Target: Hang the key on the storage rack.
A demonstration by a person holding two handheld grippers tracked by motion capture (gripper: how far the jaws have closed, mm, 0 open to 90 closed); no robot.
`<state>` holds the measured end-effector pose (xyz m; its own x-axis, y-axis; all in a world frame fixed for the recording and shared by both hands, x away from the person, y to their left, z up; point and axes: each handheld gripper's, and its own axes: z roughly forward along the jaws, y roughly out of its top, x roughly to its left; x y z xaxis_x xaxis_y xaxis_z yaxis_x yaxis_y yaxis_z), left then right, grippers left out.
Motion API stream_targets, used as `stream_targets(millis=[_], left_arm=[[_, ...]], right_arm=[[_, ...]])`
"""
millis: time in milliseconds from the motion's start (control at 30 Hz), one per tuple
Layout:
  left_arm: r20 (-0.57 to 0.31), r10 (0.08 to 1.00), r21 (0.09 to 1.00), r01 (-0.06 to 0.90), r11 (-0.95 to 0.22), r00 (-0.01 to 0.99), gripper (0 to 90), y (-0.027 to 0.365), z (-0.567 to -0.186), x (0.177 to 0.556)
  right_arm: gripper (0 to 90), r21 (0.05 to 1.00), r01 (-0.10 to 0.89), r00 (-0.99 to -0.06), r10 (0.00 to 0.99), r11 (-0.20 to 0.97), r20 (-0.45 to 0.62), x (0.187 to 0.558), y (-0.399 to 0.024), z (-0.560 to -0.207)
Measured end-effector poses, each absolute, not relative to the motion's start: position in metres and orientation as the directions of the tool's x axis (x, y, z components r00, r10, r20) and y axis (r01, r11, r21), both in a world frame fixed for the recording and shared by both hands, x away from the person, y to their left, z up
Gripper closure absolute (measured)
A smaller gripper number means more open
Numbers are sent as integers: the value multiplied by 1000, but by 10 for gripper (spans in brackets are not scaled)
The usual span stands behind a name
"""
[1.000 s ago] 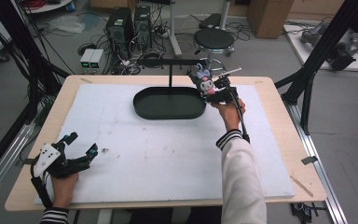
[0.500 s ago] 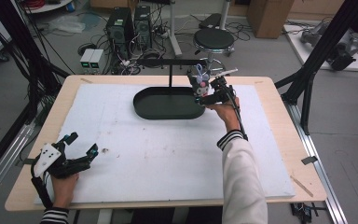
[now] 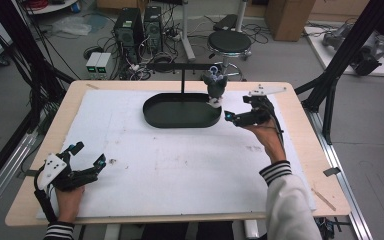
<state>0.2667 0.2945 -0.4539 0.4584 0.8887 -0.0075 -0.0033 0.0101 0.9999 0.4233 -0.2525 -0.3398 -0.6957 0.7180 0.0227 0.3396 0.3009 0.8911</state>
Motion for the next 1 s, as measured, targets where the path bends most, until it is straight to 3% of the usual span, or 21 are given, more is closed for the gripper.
stream_targets(millis=[233,533,1000], left_arm=[[1,891,1000,-14,6,453,106,294,-454,266],[2,893,1000,-9,3,450,106,293,-454,266],[9,892,1000,-15,-2,451,106,293,-454,265]], right_arm=[[4,920,275,-714,701,279,0,379,-281,-359],[4,978,98,-694,717,182,-64,329,-303,-397],[5,994,85,-669,743,66,8,306,-325,-450]])
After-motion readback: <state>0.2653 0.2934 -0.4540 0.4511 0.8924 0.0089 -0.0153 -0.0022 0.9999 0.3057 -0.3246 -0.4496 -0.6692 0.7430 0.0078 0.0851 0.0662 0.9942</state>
